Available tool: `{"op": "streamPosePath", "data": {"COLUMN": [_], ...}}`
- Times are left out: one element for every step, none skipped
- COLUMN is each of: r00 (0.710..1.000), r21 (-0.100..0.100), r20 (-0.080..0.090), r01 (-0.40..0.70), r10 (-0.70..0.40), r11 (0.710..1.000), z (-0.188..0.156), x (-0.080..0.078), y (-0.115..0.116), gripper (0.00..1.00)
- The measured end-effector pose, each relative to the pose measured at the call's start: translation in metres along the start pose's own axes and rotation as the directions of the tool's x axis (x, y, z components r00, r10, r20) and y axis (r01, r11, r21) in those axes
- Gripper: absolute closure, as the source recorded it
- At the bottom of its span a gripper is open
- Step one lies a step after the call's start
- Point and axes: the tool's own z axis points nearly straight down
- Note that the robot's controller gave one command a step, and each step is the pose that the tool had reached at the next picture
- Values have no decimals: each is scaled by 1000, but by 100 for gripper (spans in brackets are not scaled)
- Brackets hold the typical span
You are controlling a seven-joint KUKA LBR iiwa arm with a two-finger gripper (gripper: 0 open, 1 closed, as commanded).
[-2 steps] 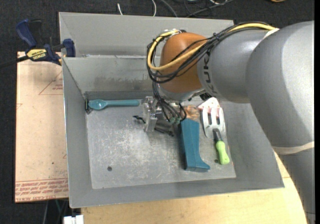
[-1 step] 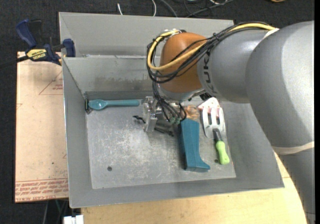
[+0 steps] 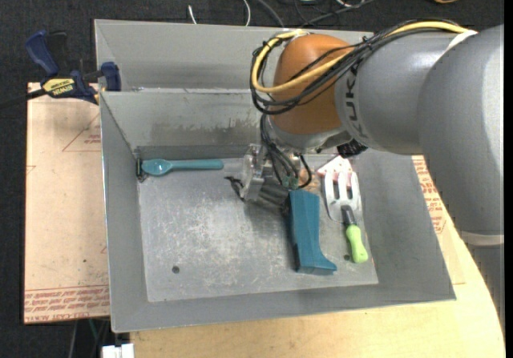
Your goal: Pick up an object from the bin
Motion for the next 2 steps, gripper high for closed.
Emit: {"op": "streamPosePath", "data": {"r00": [996, 1000], "r21": [-2, -2], "r20": [7, 5], "r01": [86, 10], "r10": [-86, -10], "r11": [996, 1000], "z": [-63, -130], "x": [0, -14], "y": [9, 5], "gripper": [100, 100]}}
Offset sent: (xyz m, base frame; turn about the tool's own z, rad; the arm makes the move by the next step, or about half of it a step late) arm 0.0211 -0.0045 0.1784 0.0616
